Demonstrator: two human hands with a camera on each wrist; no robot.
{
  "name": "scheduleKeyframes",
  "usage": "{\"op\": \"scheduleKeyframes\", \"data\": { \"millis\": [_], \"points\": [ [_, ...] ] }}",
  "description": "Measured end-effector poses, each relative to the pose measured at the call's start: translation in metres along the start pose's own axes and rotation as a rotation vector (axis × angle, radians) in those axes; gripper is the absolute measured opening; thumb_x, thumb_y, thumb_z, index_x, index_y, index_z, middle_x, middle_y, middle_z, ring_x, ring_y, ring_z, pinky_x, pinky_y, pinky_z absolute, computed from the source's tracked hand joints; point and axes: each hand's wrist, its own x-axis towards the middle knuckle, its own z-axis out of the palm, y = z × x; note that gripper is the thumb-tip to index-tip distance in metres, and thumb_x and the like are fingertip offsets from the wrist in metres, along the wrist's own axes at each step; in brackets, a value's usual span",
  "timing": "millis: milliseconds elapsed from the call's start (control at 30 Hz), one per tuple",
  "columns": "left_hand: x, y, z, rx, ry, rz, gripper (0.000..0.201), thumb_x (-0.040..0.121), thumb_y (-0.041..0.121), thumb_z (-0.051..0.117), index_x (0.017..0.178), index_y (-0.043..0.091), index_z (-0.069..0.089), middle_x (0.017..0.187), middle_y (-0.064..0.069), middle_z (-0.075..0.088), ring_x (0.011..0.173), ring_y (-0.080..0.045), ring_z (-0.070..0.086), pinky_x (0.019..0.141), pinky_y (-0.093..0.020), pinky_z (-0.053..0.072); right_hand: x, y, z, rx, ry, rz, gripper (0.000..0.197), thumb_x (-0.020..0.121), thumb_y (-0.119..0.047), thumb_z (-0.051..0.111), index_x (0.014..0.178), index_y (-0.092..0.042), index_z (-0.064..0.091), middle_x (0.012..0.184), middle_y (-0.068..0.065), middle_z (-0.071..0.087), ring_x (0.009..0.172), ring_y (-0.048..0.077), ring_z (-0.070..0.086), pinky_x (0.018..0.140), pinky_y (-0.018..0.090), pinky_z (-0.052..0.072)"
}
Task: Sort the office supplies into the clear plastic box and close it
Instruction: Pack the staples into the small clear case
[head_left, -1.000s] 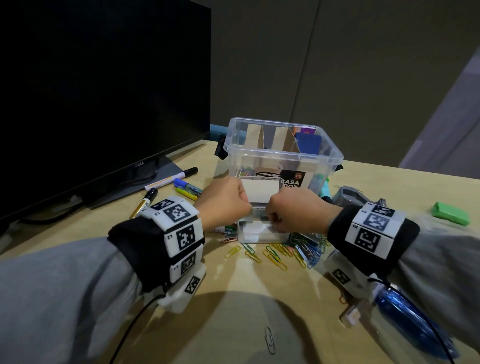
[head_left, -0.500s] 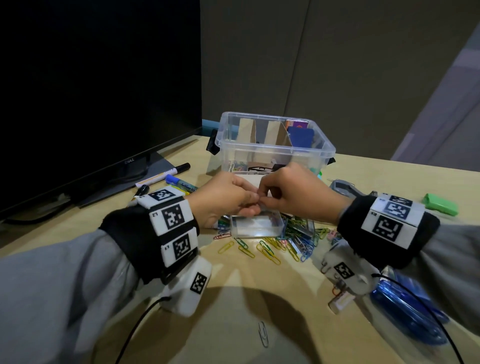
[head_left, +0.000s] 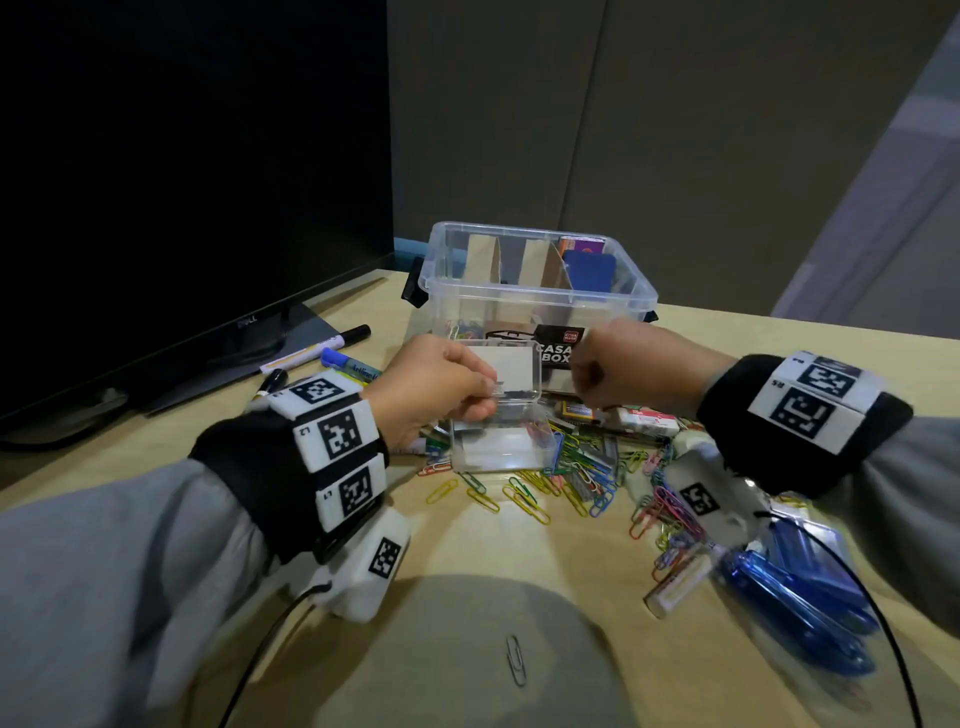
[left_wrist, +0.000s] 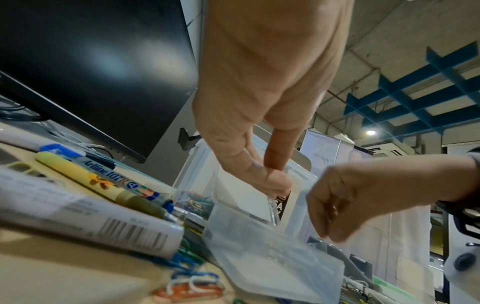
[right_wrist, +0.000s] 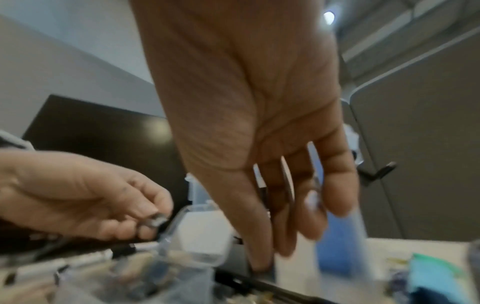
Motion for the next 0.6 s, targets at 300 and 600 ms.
{"op": "scheduleKeyframes", "data": {
  "millis": [300, 600],
  "points": [
    [-0.003, -0.005, 0.002, 0.049, -0.035, -0.014, 0.009, 0.09, -0.005, 0.059, 0.091, 0.001, 0.066, 0.088, -0.015, 0.067, 0.065, -0.013, 0.068, 0.063, -0.019, 0.058, 0.001, 0.005, 0.025, 0.0, -0.152, -0.004, 0.024, 0.09, -0.038, 0.064, 0.101, -0.017, 0.067, 0.09, -0.003, 0.063, 0.081, 0.017, 0.057, 0.076, 0.033, 0.053],
    [-0.006, -0.005, 0.001, 0.057, -0.049, -0.019, 0.012, 0.088, -0.01, 0.06, 0.091, -0.001, 0.067, 0.093, -0.019, 0.068, 0.07, -0.016, 0.07, 0.062, -0.019, 0.057, 0.02, -0.001, 0.032, 0.04, -0.15, -0.005, 0.018, 0.088, -0.031, 0.067, 0.098, -0.016, 0.067, 0.088, 0.0, 0.061, 0.084, 0.02, 0.058, 0.081, 0.034, 0.053]
  ]
}}
